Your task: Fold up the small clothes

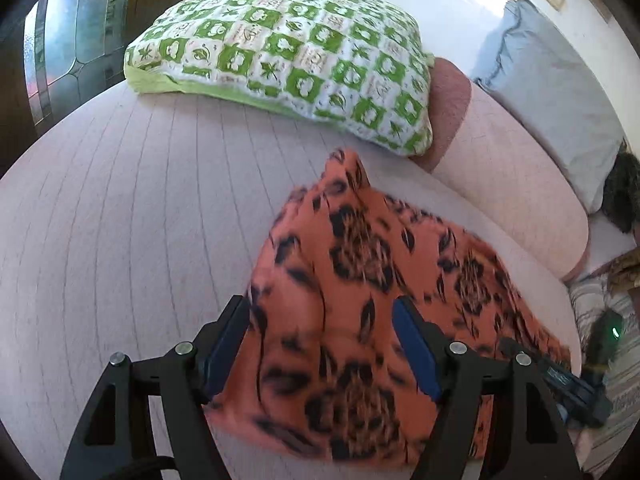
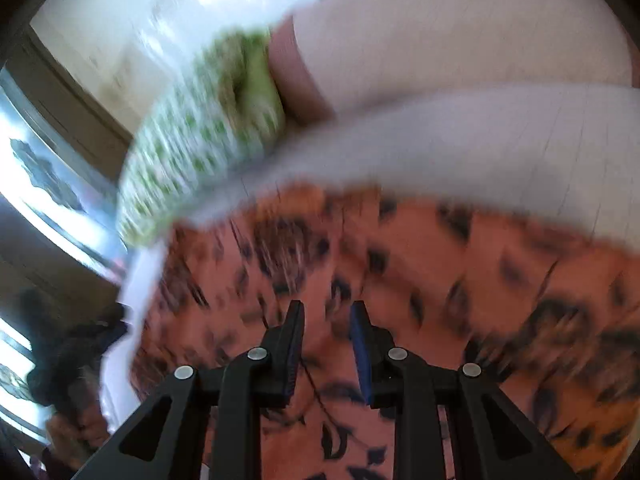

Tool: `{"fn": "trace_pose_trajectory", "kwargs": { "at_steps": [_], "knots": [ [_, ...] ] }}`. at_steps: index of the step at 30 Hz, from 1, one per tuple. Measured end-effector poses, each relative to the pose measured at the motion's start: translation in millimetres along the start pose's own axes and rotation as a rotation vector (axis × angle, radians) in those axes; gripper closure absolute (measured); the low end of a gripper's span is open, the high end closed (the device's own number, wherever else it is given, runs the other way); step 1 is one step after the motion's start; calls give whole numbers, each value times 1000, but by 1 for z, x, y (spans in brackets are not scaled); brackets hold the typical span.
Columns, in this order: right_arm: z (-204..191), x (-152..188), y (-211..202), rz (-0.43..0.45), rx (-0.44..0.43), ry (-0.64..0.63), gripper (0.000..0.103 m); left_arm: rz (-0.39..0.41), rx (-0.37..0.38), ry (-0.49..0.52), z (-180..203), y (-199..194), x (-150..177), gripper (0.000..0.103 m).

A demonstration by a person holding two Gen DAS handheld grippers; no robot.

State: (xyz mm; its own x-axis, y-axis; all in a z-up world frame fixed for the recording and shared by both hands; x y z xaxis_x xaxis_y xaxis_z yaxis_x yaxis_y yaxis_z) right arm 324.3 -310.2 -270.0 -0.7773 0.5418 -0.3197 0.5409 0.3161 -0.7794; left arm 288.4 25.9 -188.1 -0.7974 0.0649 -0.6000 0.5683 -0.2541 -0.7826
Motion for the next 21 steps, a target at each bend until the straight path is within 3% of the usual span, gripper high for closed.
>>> {"fn": "trace_pose_trajectory", "kwargs": {
  "at_steps": [4, 7, 11, 13, 14, 15, 20, 21],
  "knots": [
    [7, -18, 7, 96, 114, -47, 77, -83, -94, 85, -2, 23, 22, 29],
    [37, -56, 4, 231, 256, -21, 77, -105, -99, 95, -6, 34, 26, 27],
    [59, -93, -13, 344, 256, 54, 80, -114, -79, 98, -10, 37, 28, 23],
    [57, -107, -41, 515, 363, -1, 76, -116, -80, 98, -11, 38, 29, 23],
    [56, -111, -54, 569, 374, -19, 76, -117, -85, 103, -10, 39, 29, 23],
    [55, -114, -66, 587, 332, -17, 76, -117, -90, 104, -10, 38, 28, 23],
    [64, -110, -66, 408, 169, 86, 74, -103, -108, 87, -10, 36, 28, 23],
    [71, -104, -58, 333, 151, 115, 63, -98, -113, 86, -10, 36, 28, 23]
  ]
}}
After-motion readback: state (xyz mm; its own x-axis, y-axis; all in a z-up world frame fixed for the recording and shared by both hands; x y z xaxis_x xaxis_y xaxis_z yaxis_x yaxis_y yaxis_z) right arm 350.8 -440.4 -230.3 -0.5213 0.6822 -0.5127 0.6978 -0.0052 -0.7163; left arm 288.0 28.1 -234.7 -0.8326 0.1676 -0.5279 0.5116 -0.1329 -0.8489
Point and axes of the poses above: each gripper's, at about its wrist camera, not at the fingertips, and y roughly the way its jaws point, z to its right, x to its underside, the point moved 7 cm from there along y, roughly the way its jaws point, and after that the axes turned 15 degrees about y, right-handed, at the moved point
